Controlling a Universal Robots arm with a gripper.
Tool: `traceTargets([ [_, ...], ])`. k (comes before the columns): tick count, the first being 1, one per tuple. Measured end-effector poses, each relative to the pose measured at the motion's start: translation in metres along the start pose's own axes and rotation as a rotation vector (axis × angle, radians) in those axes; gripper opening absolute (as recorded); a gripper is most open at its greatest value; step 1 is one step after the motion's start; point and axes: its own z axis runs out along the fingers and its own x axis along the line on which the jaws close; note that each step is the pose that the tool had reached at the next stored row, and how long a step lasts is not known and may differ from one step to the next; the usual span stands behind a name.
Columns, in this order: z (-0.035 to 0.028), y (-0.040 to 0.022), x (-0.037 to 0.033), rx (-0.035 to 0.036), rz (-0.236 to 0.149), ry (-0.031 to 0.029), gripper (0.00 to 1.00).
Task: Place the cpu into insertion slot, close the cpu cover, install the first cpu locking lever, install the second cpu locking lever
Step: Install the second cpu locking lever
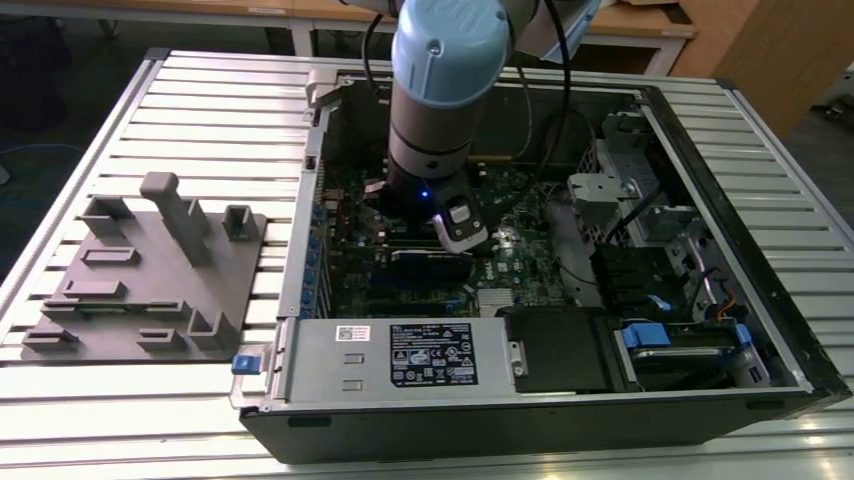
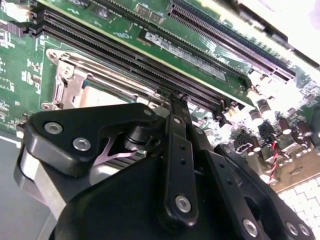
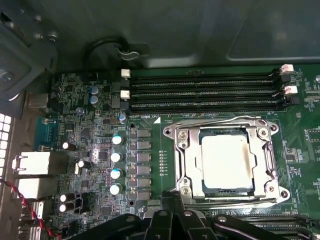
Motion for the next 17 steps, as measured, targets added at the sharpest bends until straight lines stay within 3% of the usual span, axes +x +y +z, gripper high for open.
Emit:
traceTargets([
  [5,-0.0006,-0.0008,0.0001,0.0198,0.001,-0.0005,0.11],
  [7,0.0,-0.0015,0.0002,0.0218,0.001,-0.0002,0.11],
  [10,0.0019,-0.0018,0.0001,0.0182,0.001,-0.0002,0.11],
  [12,0.002,-0.0017,-0.0001,0.0095,0.0,0.0008,0.11],
  [13,0.002,-0.0016,-0.0001,0.0005,0.0,0.0017,0.11],
  [14,0.0038,-0.0015,-0.0003,-0.0128,-0.001,0.0008,0.11],
  [17,0.0041,-0.0021,-0.0002,-0.0404,-0.002,0.0024,0.11],
])
